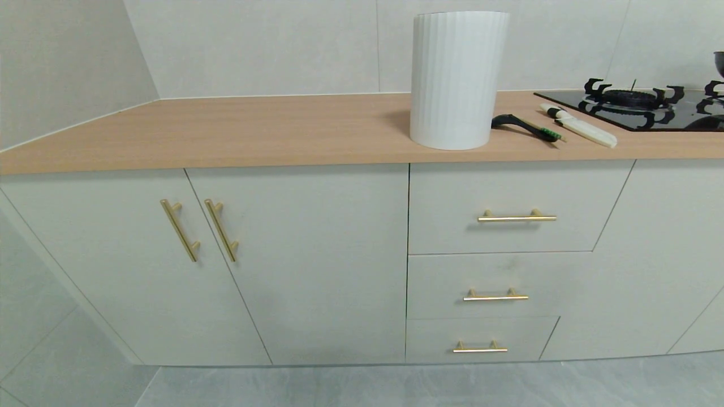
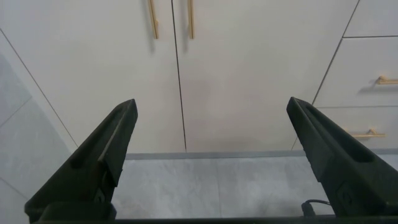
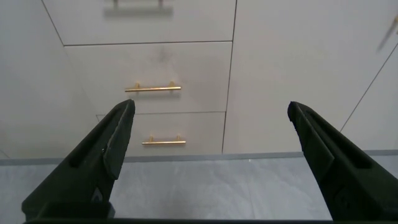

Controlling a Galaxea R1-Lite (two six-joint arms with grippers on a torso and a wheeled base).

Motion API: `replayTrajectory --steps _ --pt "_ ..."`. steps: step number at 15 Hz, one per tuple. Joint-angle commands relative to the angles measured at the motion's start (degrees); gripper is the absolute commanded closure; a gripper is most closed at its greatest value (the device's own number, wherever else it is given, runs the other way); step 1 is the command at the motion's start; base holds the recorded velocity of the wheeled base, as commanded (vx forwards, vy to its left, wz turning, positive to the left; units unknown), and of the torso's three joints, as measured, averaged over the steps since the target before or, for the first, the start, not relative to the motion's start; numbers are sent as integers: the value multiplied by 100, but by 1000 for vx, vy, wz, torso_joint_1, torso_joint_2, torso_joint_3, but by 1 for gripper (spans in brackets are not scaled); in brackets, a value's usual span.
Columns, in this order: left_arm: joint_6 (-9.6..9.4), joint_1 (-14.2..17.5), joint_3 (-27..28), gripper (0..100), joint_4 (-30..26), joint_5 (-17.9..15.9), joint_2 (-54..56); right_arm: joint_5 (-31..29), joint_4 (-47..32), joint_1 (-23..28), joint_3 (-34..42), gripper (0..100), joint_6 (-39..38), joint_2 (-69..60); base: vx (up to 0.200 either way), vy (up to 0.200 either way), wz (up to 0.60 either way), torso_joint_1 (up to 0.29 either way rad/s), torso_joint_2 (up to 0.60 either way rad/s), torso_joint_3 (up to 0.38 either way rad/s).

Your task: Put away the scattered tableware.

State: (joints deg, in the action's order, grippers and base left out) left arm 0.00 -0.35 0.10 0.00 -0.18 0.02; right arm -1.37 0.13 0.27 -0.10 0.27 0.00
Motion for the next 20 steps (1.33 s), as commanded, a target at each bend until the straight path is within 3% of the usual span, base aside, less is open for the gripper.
replayTrajectory --steps 1,3,7,10,16,20 --pt "0 0 -1 0 0 1 -2 -4 48 0 1 0 0 9 0 0 0 0 0 0" --pt "0 0 -1 0 0 1 -2 119 532 -9 -368 0 -176 9 0 0 0 0 0 0" --pt "0 0 -1 0 0 1 -2 857 259 -36 -702 0 -194 791 0 0 0 0 0 0" --pt "0 0 -1 0 0 1 -2 1253 259 -115 -1317 0 -167 2206 0 0 0 0 0 0" --pt "0 0 -1 0 0 1 -2 1253 259 -712 -2504 0 -123 4289 0 0 0 0 0 0" --pt "0 0 -1 0 0 1 -2 1376 365 -827 -3462 0 -106 6196 0 0 0 0 0 0"
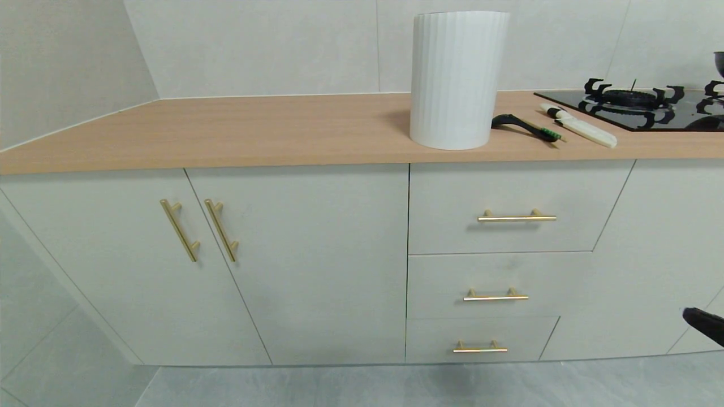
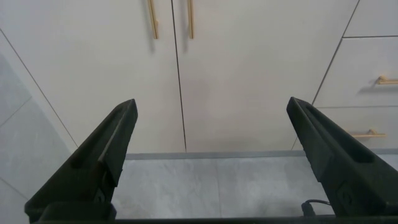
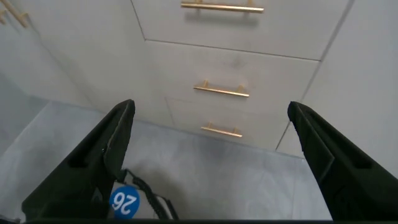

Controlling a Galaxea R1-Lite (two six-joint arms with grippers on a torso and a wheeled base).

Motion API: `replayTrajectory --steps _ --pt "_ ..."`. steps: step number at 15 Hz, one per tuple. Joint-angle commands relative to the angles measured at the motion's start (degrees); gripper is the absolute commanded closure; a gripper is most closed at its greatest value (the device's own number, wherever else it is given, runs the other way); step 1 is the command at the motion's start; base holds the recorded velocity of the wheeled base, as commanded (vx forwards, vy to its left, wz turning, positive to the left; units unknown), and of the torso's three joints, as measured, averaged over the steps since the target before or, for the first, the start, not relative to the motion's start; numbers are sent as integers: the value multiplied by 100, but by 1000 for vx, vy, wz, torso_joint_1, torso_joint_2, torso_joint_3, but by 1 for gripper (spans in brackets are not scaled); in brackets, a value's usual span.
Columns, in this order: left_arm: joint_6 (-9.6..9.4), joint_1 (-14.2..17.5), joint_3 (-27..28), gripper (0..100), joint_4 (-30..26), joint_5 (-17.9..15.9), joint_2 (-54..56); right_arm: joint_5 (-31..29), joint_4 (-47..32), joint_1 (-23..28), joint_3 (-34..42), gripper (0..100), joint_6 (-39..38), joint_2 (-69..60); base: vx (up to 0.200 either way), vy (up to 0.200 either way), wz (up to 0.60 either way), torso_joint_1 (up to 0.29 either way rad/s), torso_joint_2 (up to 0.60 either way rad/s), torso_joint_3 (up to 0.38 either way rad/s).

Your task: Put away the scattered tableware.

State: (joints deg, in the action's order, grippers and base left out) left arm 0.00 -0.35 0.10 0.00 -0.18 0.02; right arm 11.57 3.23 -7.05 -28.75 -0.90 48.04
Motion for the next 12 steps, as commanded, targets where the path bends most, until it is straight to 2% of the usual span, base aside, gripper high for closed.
replayTrajectory --steps 1,4,9,11,12 --pt "0 0 -1 0 0 1 -2 126 178 -104 -755 0 90 1796 0 0 0 0 0 0" --pt "-9 0 -1 0 0 1 -2 82 644 -262 -905 0 152 2745 0 0 0 0 0 0" --pt "0 0 -1 0 0 9 -2 30 1628 -227 -738 0 99 3660 0 0 0 0 0 0" --pt "0 0 -1 0 0 9 -2 -93 1769 -280 -659 0 117 3862 0 0 0 0 0 0" --pt "0 0 -1 0 0 9 -2 -348 1778 -376 -703 0 117 4108 0 0 0 0 0 0"
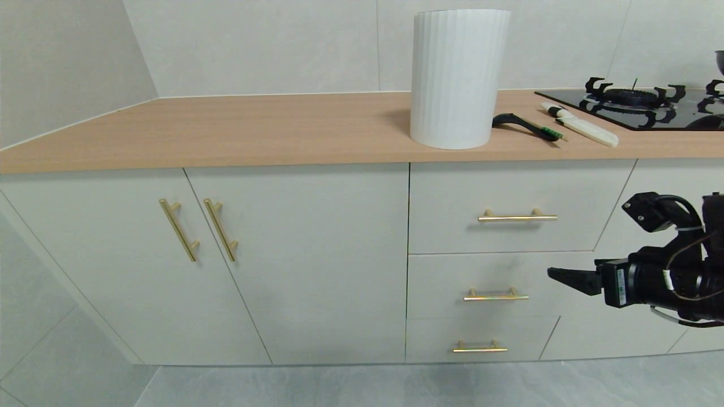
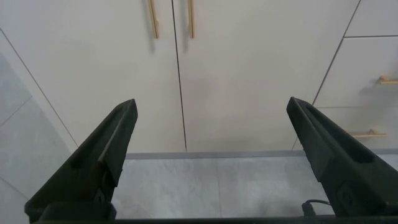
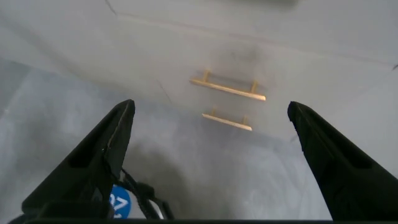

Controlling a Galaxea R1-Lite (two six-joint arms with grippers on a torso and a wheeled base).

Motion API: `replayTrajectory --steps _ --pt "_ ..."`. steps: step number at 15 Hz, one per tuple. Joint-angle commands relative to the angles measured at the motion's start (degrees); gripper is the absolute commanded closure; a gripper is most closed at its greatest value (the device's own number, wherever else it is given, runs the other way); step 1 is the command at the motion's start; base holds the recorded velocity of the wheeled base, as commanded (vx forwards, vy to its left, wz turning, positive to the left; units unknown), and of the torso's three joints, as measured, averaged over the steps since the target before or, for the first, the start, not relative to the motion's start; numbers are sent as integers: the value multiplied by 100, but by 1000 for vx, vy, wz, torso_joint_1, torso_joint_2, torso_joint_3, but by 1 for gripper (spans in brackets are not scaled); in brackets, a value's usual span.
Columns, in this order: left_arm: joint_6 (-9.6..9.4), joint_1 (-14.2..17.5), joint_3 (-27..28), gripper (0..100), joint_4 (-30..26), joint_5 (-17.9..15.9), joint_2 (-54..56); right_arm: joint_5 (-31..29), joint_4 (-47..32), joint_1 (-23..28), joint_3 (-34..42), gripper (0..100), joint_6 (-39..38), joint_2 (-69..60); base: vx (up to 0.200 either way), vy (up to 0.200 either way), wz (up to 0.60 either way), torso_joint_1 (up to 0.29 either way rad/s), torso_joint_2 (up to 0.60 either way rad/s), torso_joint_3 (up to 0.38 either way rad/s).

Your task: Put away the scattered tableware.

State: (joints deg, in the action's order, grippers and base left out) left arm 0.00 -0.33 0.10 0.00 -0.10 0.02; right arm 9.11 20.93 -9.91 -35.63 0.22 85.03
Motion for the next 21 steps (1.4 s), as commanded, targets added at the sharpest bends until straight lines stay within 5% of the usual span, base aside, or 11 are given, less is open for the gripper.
replayTrajectory --steps 1,13,18,21 --pt "0 -2 -1 0 0 1 -2 -251 43 -195 -31 0 -13 594 0 0 0 0 0 0" --pt "0 -2 -1 0 0 1 -2 -594 1625 -248 -647 0 -31 3195 0 0 0 0 0 0" --pt "0 -2 -1 0 0 1 -2 -911 3040 -125 -647 0 -303 4021 0 0 0 0 0 0" --pt "0 -2 -1 0 0 1 -2 -911 3101 -72 -735 0 -303 4215 0 0 0 0 0 0"
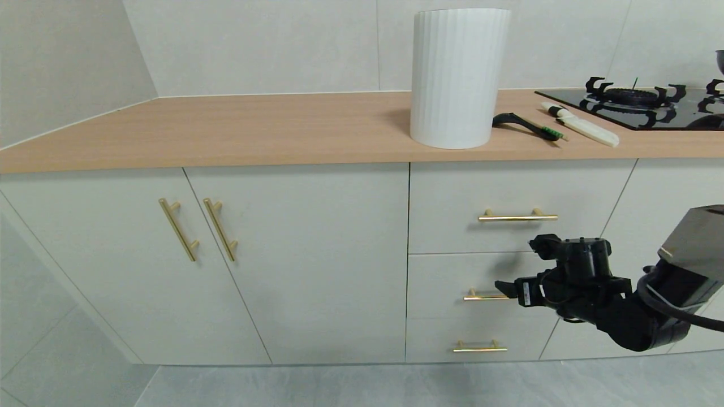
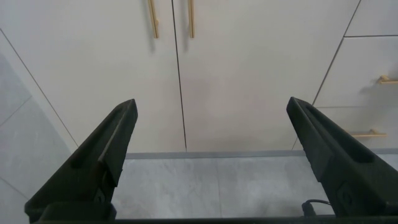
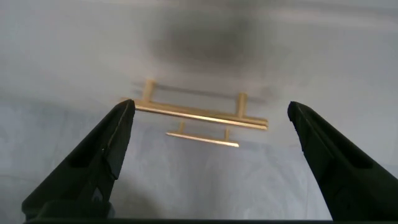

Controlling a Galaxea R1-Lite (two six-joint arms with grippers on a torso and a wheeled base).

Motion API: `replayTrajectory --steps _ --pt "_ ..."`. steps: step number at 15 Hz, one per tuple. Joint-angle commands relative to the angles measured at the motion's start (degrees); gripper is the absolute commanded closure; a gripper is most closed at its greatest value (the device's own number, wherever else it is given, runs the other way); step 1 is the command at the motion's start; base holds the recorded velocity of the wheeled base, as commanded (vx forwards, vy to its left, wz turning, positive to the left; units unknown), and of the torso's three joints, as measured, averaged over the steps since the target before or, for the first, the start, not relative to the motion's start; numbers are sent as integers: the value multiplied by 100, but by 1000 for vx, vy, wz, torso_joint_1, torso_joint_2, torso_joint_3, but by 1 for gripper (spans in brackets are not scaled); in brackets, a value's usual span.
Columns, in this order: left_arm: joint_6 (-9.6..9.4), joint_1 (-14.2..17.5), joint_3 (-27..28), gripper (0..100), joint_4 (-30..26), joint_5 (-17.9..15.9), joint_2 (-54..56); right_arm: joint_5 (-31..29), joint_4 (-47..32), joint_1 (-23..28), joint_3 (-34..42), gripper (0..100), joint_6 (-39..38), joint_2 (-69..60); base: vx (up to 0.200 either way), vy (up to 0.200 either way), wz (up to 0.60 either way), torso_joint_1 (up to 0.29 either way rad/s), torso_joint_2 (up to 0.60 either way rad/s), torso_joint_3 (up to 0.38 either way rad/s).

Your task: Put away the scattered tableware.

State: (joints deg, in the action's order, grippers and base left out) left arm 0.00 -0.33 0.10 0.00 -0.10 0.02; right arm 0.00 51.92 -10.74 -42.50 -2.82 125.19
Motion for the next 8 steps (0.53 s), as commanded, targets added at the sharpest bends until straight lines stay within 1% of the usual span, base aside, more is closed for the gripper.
replayTrajectory --steps 1,3,6,8 --pt "0 -2 -1 0 0 1 -2 -9 11 19 -83 0 0 305 0 0 0 0 0 0" --pt "0 -2 -1 0 0 1 -2 -123 125 11 -189 0 0 516 0 0 0 0 0 0" --pt "0 -2 -1 0 0 1 -2 -501 468 11 -426 0 -96 938 0 0 0 0 0 0" --pt "0 -2 -1 0 0 1 -2 -519 486 2 -523 0 -105 1096 0 0 0 0 0 0"
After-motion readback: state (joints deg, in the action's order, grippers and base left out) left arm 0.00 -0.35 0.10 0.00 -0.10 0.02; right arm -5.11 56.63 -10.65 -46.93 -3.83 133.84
